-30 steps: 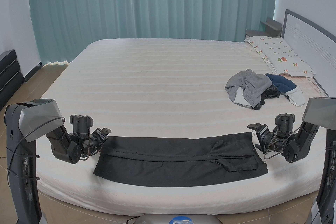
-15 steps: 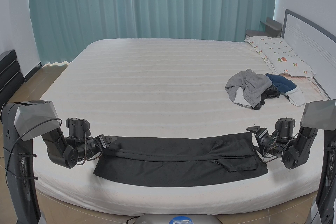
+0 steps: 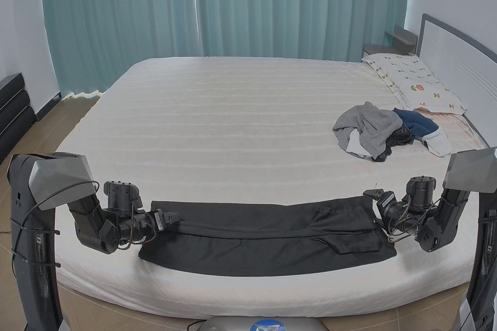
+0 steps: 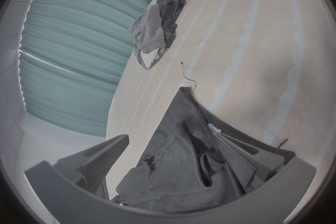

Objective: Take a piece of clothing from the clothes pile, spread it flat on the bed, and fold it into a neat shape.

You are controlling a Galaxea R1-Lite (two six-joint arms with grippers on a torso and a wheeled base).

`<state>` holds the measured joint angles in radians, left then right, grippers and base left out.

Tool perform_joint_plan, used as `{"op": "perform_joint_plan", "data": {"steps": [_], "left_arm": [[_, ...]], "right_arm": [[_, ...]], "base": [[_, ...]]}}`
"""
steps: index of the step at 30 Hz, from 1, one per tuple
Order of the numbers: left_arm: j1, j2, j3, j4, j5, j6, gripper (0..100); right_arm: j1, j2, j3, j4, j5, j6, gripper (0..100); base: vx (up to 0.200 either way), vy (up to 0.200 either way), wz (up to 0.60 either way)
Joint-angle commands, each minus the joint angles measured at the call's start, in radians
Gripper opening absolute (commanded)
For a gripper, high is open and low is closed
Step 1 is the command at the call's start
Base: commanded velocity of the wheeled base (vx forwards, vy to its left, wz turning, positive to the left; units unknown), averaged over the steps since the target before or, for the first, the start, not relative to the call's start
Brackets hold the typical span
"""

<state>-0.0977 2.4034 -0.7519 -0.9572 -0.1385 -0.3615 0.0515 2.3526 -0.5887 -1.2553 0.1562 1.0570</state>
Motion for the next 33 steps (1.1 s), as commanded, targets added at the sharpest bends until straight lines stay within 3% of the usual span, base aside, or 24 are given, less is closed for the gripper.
{"op": "perform_joint_plan", "data": {"steps": [1,3,4,23,33], "left_arm": [[-0.004,0.000,0.000,0.000,0.000,0.001,100],[-0.008,-0.001,0.000,0.002,0.000,0.001,100],[-0.010,-0.001,0.003,0.002,0.000,0.001,0],[-0.010,-0.059,0.045,-0.008,0.027,-0.005,0],[-0.010,-0.059,0.043,-0.008,0.028,-0.008,0]], "right_arm": [[0.001,0.001,0.001,-0.001,0.000,0.001,100],[0.001,0.001,0.001,-0.001,0.000,0.001,100],[0.001,0.001,0.001,-0.001,0.000,0.001,100],[0.001,0.002,0.001,-0.009,0.000,0.003,100],[0.001,0.004,0.001,-0.016,0.000,0.003,100]], "base": [[0.000,0.000,0.00],[0.000,0.000,0.00],[0.000,0.000,0.00],[0.000,0.000,0.00],[-0.200,0.000,0.00]]}}
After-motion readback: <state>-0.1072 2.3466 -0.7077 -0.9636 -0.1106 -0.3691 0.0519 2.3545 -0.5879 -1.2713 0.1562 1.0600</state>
